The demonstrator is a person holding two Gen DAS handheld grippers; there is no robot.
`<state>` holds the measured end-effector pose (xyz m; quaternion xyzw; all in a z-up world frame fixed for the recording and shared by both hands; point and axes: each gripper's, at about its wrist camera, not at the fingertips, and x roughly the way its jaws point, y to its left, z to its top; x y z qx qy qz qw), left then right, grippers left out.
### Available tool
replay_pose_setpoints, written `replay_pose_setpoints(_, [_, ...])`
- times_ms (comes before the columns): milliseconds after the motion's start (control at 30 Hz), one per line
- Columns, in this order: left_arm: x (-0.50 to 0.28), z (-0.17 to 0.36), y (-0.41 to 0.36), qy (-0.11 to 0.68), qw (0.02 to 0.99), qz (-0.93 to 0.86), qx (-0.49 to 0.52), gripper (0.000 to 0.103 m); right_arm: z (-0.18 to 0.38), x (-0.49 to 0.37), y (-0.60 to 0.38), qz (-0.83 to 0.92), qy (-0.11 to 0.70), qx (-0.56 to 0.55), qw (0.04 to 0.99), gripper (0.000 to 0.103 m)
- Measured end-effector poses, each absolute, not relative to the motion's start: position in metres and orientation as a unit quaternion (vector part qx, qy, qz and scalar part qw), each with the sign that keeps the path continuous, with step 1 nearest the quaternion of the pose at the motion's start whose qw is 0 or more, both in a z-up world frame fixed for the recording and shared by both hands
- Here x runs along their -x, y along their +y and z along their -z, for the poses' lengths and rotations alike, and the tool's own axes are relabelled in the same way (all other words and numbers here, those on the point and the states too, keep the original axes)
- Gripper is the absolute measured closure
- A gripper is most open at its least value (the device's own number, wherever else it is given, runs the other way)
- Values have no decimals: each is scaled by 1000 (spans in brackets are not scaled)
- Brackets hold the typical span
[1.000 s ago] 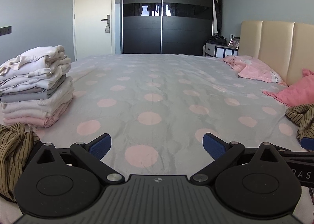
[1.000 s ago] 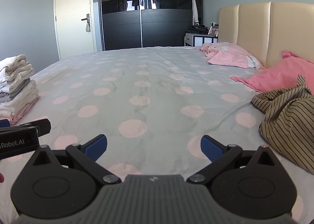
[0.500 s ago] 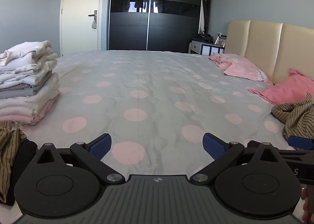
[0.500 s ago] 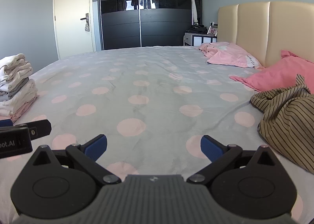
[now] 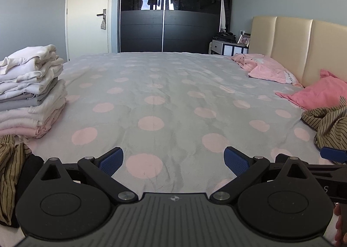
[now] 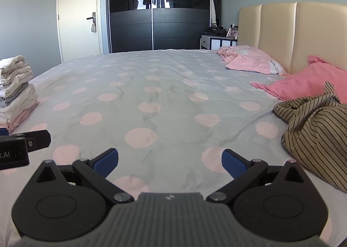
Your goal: Fold clothes
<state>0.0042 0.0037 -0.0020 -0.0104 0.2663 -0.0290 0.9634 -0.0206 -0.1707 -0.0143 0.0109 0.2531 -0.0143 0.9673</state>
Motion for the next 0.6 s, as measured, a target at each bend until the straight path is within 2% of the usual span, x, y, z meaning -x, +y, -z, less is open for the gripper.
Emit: replay_pose_setpoints(600, [-6,3,4,276,961,21,19,2,16,22,-172,23,258,-13,966,1])
